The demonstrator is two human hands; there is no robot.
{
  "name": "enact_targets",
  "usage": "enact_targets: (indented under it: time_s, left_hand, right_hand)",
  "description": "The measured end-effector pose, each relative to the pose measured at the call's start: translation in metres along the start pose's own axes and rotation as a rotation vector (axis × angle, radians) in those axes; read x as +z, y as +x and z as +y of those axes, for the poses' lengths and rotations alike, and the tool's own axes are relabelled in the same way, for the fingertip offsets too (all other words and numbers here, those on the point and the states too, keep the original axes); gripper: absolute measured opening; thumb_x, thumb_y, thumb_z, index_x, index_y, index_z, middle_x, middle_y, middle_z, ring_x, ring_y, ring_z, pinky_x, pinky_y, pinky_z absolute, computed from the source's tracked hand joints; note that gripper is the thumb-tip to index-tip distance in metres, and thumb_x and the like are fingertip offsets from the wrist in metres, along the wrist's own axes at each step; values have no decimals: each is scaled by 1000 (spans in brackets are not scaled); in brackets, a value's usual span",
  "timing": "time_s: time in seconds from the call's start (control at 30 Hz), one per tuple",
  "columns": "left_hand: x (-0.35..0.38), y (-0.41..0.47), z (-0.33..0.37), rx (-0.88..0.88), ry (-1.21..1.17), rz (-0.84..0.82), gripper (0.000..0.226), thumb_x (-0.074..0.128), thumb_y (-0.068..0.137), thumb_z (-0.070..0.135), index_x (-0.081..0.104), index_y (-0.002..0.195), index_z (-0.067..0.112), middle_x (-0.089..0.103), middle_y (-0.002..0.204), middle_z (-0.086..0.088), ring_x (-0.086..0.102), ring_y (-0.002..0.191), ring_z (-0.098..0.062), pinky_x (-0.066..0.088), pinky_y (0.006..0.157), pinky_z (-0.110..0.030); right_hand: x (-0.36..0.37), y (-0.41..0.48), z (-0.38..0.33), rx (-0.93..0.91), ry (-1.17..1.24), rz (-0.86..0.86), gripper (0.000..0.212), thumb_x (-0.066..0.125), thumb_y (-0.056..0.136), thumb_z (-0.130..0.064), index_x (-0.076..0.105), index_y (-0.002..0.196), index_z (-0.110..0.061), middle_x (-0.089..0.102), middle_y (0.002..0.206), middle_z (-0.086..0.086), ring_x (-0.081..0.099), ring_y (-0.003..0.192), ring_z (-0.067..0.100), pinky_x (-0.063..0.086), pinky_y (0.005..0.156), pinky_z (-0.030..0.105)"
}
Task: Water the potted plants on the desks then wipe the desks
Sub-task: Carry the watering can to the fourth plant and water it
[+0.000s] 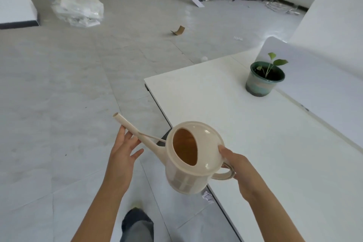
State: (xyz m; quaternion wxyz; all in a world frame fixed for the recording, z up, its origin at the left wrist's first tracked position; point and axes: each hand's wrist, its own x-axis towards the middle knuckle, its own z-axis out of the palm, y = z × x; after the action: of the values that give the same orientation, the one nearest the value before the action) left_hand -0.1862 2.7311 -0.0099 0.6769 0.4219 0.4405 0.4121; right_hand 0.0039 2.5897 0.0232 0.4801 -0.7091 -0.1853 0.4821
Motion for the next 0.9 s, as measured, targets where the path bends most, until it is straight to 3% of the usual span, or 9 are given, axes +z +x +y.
enact_targets:
  time_s: [0.17,0.3,0.37,0.47,0.6,0.8,0.9]
  left_hand:
    - [22,85,11,-41,51,-161,48,40,95,24,27,140,34,43,143,1,49,120,-22,40,93,-39]
    - [48,151,31,-81,73,-393,42,46,93,21,36,126,44,54,132,8,53,117,-13,45,86,-31]
    - [60,176,39,-113,109,-507,49,53,83,27,38,124,49,55,131,14,51,121,-13,42,95,-35]
    - [81,203,44,-159,146,-640,52,52,74,33,38,118,56,52,127,24,46,127,-12,34,104,-39]
    - [114,217,38,-208,144,-727,61,53,71,31,33,124,53,47,127,28,40,131,-10,27,110,-39]
    - [175,228,17,-263,163,-864,73,53,74,27,24,138,49,37,145,20,37,134,-12,25,113,-46]
    - [208,230,9,-274,191,-912,71,53,81,22,20,138,49,33,147,20,35,135,-13,25,112,-45]
  right_hand:
    - [18,39,-22,46,32,140,55,52,63,-56,73,90,-14,73,100,-2,63,101,11,33,97,35]
    - [31,61,-37,57,117,299,36,57,80,-46,75,70,-16,75,72,-10,66,81,1,34,94,33]
    - [37,65,-45,59,165,394,42,51,84,-41,74,57,-19,73,65,-10,67,75,0,35,94,34]
    - [45,71,-53,72,228,538,43,52,66,-52,75,57,-18,74,66,-6,64,92,13,36,100,40]
    - [44,74,-60,103,321,693,42,53,64,-51,74,51,-17,73,59,-3,64,93,21,35,104,44]
    - [14,84,-62,93,400,814,50,51,82,-39,70,43,-14,70,52,-3,62,83,18,36,92,37]
    - [-3,90,-62,74,450,850,38,56,73,-42,71,59,-10,72,56,-3,64,82,16,36,89,35]
